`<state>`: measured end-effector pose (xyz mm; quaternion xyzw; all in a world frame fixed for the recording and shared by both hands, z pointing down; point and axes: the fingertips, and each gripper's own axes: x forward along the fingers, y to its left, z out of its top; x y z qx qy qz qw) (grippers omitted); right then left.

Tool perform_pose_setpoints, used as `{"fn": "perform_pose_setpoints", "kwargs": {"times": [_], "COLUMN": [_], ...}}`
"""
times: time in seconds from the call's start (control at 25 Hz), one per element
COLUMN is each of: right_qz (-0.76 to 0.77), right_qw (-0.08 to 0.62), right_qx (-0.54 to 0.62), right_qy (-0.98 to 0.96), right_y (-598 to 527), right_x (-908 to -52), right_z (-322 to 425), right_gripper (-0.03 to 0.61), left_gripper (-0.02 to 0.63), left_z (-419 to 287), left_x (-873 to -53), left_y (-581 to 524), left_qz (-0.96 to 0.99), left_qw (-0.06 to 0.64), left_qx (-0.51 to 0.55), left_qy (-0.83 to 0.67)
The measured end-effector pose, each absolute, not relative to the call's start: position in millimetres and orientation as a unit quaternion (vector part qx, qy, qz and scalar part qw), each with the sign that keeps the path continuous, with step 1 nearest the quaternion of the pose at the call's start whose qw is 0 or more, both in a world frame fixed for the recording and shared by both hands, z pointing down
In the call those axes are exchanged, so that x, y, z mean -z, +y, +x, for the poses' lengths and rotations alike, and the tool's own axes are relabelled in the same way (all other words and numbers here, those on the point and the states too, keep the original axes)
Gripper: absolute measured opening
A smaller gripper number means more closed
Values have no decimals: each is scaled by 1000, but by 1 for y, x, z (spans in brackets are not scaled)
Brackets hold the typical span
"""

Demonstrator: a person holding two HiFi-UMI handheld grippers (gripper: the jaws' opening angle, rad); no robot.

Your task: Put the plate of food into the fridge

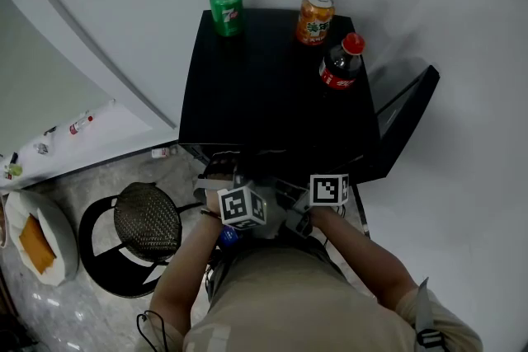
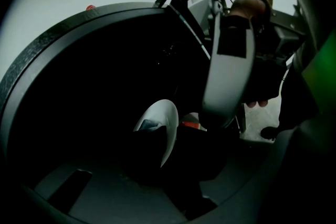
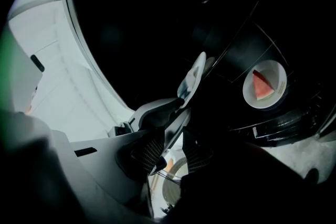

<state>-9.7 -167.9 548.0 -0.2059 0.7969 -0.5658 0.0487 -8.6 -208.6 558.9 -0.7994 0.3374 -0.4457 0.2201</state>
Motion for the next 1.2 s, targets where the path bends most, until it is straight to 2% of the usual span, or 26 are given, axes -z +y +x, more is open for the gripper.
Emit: {"fn": "perform_pose_setpoints", "kwargs": {"times": [1.2], "right_qz": [-237], "right_qw": [7], "right_qx": [541], "right_qy": [807], "right_y": [-138], "right_x": [-552], "right_z": [12], "right_gripper": [89], "left_gripper": [63], "left_z": [-2], "left_x": [-565], "left_y": [-232], "left_qz": [-790], "left_qw": [234], "left_qx": [439], "left_qy": [357]}}
